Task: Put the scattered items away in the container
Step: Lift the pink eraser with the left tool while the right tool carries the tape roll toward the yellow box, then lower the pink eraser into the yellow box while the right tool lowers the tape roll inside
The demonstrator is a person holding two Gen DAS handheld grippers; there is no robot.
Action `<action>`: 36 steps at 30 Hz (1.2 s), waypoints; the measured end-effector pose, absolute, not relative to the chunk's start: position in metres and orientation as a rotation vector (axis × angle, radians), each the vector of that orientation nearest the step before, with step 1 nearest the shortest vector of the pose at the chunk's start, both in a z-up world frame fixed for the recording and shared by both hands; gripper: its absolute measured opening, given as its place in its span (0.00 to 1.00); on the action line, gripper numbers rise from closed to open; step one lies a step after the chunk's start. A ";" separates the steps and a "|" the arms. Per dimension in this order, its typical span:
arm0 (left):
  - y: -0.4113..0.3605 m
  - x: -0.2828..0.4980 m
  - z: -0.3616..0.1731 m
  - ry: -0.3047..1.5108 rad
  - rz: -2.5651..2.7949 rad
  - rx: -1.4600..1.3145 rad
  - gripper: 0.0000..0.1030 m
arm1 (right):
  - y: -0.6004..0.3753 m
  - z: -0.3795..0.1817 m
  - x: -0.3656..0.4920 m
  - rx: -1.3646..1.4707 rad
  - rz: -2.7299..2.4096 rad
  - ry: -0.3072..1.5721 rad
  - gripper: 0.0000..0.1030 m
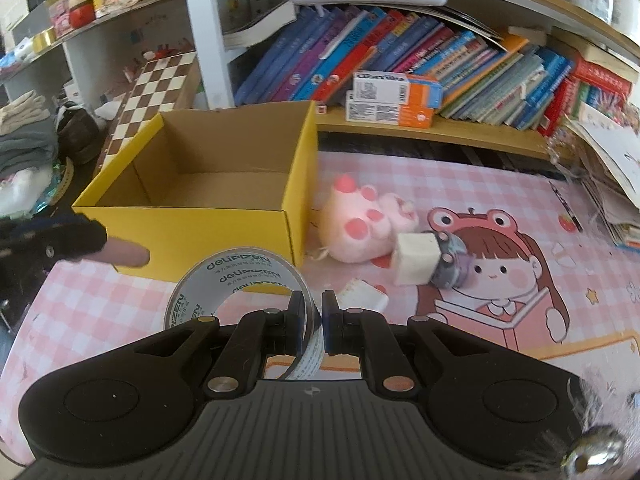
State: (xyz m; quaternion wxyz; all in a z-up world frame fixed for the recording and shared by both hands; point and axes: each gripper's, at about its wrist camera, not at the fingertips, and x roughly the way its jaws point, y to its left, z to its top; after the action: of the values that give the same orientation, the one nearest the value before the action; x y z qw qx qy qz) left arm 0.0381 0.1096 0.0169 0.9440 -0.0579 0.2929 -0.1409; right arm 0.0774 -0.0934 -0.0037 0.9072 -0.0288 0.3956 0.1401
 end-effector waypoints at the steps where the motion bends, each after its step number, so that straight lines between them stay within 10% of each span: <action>1: 0.111 0.039 0.018 0.592 -0.285 -0.121 0.22 | -0.091 -0.004 0.078 -0.065 0.296 0.817 0.08; 36: 0.156 0.120 0.033 0.553 -0.229 -0.110 0.22 | -0.026 0.038 0.174 -0.191 0.431 0.677 0.08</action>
State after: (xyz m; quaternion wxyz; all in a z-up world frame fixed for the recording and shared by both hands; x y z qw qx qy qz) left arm 0.1195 0.1556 0.0328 0.9541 -0.0541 0.2722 -0.1128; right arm 0.1738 -0.0258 0.0382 0.9161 -0.0926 0.3289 0.2097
